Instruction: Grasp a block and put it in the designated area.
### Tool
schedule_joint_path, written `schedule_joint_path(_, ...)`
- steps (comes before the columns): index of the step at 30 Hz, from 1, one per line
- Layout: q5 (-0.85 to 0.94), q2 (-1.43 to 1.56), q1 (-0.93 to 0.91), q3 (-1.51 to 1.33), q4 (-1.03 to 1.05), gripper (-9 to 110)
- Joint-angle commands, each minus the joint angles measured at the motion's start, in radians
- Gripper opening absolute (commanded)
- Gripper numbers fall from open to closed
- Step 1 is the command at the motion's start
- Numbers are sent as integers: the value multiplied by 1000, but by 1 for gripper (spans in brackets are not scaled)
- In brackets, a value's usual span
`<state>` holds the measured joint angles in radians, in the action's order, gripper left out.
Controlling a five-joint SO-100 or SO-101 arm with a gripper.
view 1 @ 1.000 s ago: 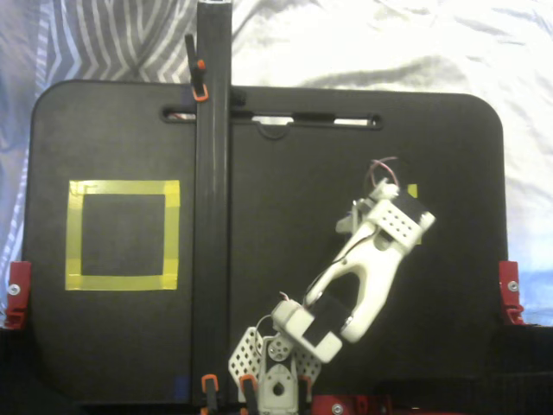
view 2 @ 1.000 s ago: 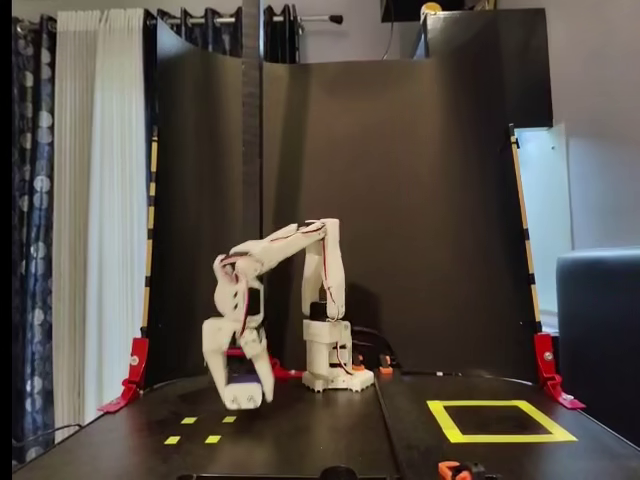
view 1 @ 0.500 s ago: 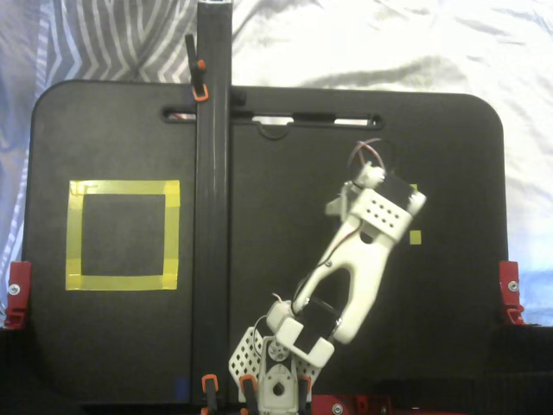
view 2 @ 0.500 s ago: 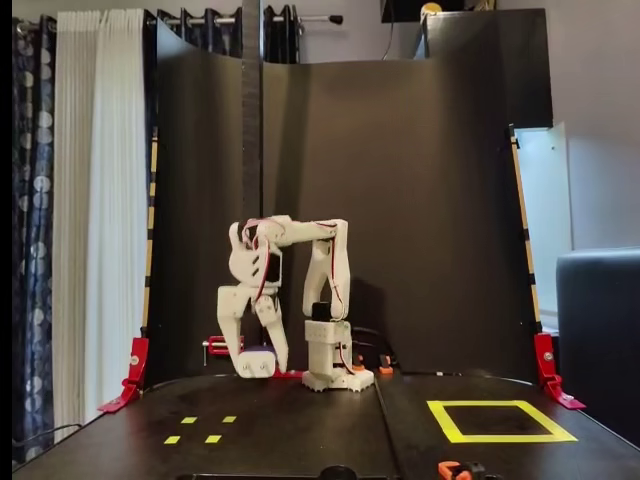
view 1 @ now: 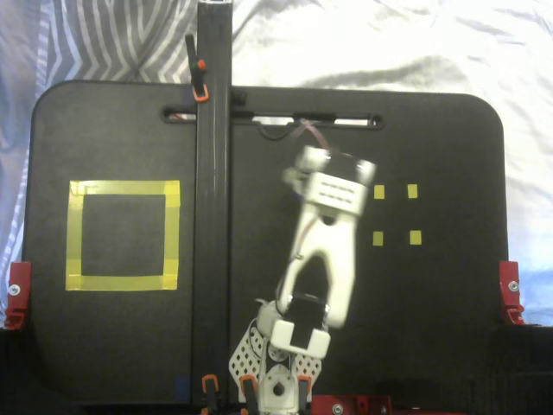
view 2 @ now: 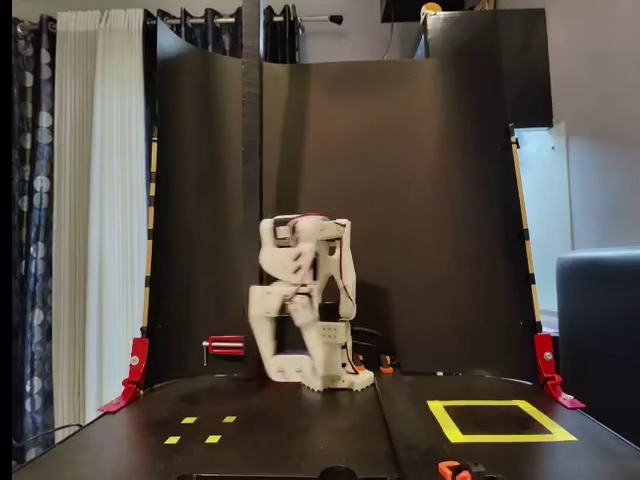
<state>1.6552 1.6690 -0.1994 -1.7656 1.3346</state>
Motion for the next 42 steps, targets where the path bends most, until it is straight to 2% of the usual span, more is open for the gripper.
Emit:
schedule_joint_path(1,-91,-6,84,48,-18,21)
schedule_joint_path(24,-709,-121,770,109,-26,21)
schedule_joint_path(33,-851,-167,957,124,-32,21)
schedule_joint_path(42,-907,-221,1020,124,-75,21)
